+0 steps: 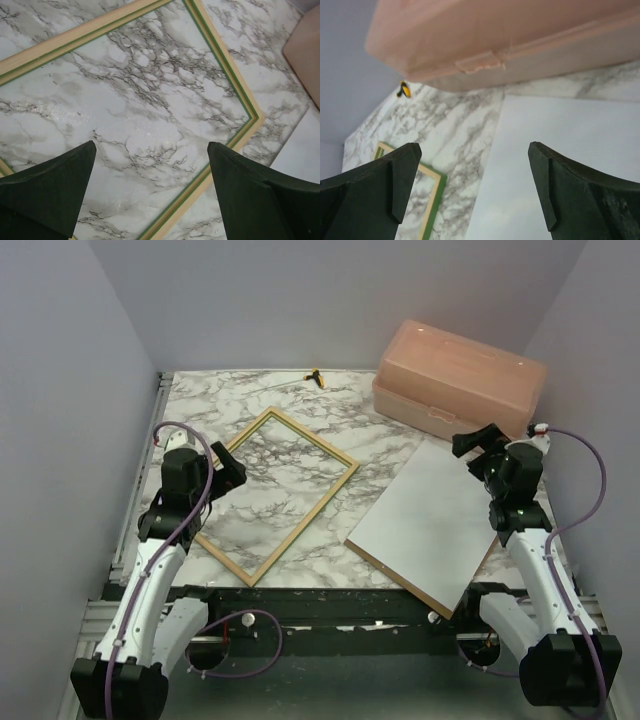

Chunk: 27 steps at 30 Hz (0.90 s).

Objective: Put the photo into the frame

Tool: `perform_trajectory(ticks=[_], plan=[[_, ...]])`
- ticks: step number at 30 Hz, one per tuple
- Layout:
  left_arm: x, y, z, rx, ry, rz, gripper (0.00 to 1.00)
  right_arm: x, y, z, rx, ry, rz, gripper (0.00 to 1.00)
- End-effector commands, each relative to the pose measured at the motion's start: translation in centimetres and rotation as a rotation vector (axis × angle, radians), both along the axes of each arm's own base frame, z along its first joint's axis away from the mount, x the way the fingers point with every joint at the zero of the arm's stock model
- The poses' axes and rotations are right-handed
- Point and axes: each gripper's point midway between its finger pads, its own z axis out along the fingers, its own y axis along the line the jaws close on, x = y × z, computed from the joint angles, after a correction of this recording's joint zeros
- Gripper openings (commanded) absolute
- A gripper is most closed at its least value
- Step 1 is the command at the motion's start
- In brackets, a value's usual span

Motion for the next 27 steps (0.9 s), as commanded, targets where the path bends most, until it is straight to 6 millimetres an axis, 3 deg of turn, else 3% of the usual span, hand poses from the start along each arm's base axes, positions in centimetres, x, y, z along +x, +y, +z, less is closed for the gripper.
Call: perform_trajectory(ticks=[1,9,15,22,27], plan=[[-1.7,-2.2,1.6,-0.057,-0.070,-0.140,0.99,-3.1,2.2,-5.2,0.079,0.231,0.096,1.00],[-3.6,-7.4,0.9,-0.163,-0.084,-0.472,0.99,-6.3,4.3,-9.2,0.176,0.386,0.173,1.00],[-4.6,-10.8,-2.1,-0.196,0.111,-0.607,0.98,-8.1,3.7,-10.9,0.167,0.498,0.132,1.00],[-6.1,-17.5,-4.1,-0.246,0.232,-0.788,0.99,-9.5,4.4,-13.0,0.205,0.595,0.153,1.00],[-7.4,-22.2,-4.4,-0.317,0.265,-0.889,0.98,-10.2,5.2,-14.0,0.248,0.617,0.178,1.00]])
